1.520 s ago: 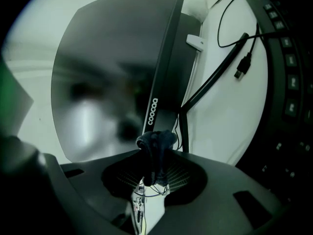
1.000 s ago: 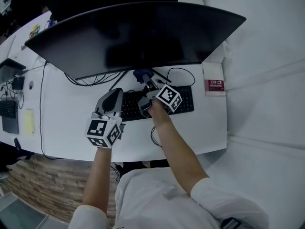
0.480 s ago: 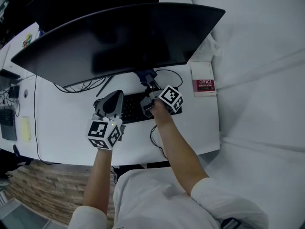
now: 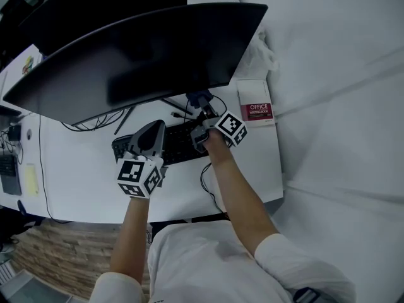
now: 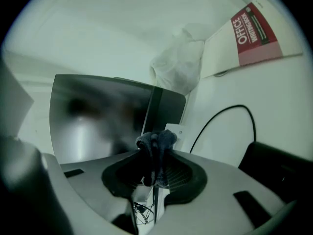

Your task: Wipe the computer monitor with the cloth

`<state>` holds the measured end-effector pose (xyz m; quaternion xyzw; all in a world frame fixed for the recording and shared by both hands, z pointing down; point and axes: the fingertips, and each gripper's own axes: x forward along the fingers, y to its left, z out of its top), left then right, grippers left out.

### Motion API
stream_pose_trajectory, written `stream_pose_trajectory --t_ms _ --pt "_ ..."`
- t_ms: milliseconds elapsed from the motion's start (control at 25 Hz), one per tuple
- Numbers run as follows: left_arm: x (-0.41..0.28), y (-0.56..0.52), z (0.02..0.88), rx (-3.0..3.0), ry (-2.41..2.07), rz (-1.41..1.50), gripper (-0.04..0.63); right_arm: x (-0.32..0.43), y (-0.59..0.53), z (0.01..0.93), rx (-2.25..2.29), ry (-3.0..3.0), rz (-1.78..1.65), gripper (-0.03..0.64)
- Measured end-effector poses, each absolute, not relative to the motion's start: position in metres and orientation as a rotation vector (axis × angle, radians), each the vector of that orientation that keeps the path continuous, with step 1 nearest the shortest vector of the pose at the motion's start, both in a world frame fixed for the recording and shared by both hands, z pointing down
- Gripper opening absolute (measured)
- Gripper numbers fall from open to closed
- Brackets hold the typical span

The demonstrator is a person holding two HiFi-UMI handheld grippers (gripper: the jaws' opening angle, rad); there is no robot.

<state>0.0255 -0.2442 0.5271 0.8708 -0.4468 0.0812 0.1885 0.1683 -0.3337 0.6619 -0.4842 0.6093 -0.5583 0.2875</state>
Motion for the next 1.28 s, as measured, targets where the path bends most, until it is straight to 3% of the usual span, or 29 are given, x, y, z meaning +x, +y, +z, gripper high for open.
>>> stream_pose_trajectory --t_ms 560,1280 --pt "0.044 -0.230 0.523 2.459 -1.274 0.284 0.006 0.247 -0.339 0.661 -1.359 1.564 -1.425 0.118" --pt "0.042 -0.194 0.522 2.447 -1.287 0.297 0.006 0.286 -0.310 0.642 -1.363 1.579 -1.317 0.118"
